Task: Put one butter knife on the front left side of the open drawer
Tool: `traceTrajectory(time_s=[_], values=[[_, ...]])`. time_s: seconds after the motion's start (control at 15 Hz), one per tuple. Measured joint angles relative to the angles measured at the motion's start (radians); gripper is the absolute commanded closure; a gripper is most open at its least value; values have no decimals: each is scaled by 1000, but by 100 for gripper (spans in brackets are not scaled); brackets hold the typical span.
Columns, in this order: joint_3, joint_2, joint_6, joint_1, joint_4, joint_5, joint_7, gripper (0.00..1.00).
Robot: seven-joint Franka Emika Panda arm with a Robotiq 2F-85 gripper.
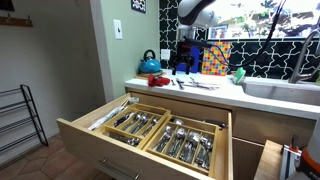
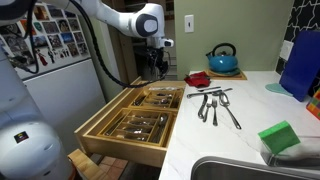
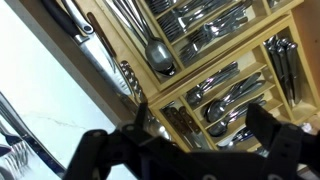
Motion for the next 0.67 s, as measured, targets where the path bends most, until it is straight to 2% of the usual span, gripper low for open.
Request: traceTrajectory(time_s=[0.4, 0.67], values=[[-49, 125, 28, -40, 66, -50, 40, 0], [-55, 152, 41, -44, 81, -70, 61, 0]])
